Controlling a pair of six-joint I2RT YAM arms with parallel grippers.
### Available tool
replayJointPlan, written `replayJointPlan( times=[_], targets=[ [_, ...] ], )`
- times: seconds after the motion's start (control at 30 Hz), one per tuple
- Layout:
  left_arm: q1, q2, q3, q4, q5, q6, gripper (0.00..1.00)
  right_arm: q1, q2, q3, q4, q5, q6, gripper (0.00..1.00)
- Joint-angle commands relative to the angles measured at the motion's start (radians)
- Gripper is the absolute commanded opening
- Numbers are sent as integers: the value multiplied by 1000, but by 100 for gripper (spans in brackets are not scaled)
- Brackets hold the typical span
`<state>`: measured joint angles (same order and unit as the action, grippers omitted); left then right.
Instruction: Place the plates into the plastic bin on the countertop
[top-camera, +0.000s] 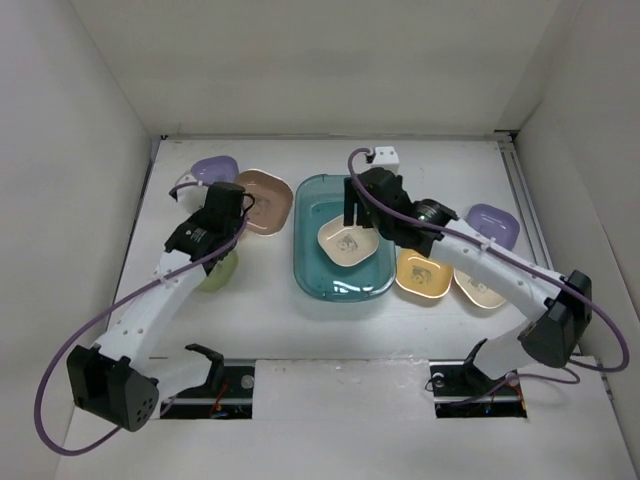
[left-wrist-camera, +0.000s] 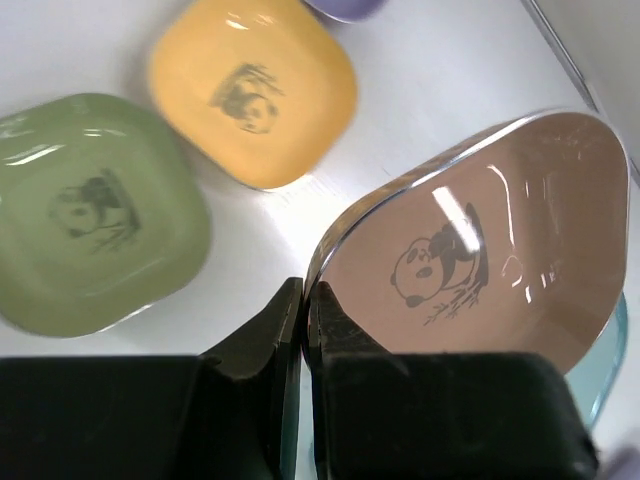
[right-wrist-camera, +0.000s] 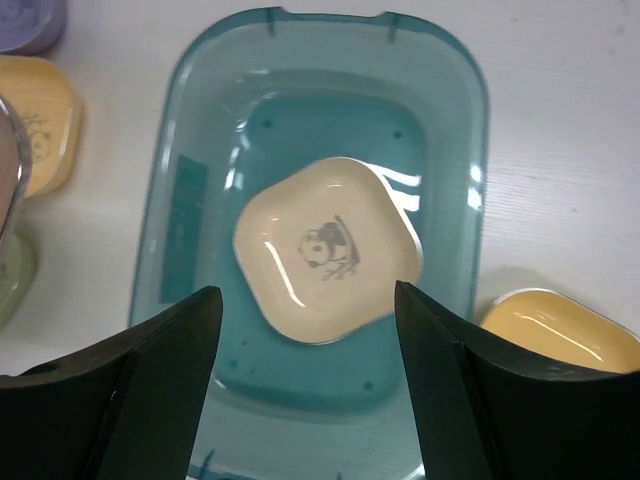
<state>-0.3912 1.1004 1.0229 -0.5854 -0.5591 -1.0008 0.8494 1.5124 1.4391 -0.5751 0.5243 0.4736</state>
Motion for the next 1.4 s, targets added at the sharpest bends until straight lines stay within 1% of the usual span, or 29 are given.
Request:
replayJointPlan(
  times=[0.0,0.07,0.1,0.17,0.2,0.23,0.27,0.3,0.33,0.43,0.5,0.67,0.7,0.77,0.8,0.83,0.9,0.97,1.0,1.1,1.13,1.23,1.37],
  targets=[
    [0,44,43,179,204,171,0,-77,-102,-58,-29,56,13,75],
    [-23,82,58,229,272,194,0,-131,-170,-137,-43,56,63,77],
    [-67,129,75,229,283,194,0,-159,-196,-167,-43,56,75,77],
    [-132,188,143,240,271,237,0,-220,-274,-256,-43,56,108,77],
    [-164,260,172,224,234,237,0,-237,-297,-282,-43,56,120,77],
    [-223,298,239,207,216,237,0,-266,-320,-305,-43,56,131,77],
    [-276,397,308,178,206,246,0,-307,-377,-381,-32,24,140,77],
    [-276,398,309,177,206,246,0,-308,-377,-382,-32,23,140,77],
    [-287,453,322,168,220,246,0,-323,-402,-399,-19,11,140,77],
    [-307,512,332,188,246,246,0,-371,-411,-473,3,-24,164,77],
    [-307,550,332,188,266,246,0,-403,-393,-505,14,-59,189,77],
    [-307,579,296,208,288,225,0,-421,-304,-592,98,-107,211,77],
    [-307,579,281,208,288,215,2,-421,-288,-592,128,-122,211,77],
    [-307,579,261,222,288,215,8,-421,-258,-603,158,-144,211,77],
    [-307,579,252,222,288,215,14,-421,-226,-603,176,-153,211,75],
    [-307,570,252,222,278,215,34,-421,-209,-603,185,-153,211,75],
    [-307,570,252,231,278,226,55,-430,-163,-594,199,-153,220,75],
    [-307,570,252,231,278,226,73,-431,-133,-582,213,-162,235,75],
    [-307,570,252,231,278,226,84,-431,-120,-557,213,-162,235,75],
    [-307,546,261,240,287,235,92,-431,-71,-533,231,-162,255,75],
    [-307,536,261,240,288,235,100,-431,-48,-519,231,-162,264,75],
    [-316,504,252,240,297,235,100,-431,-3,-479,241,-162,283,75],
    [-316,461,241,240,297,245,100,-431,93,-445,230,-162,293,73]
  ],
)
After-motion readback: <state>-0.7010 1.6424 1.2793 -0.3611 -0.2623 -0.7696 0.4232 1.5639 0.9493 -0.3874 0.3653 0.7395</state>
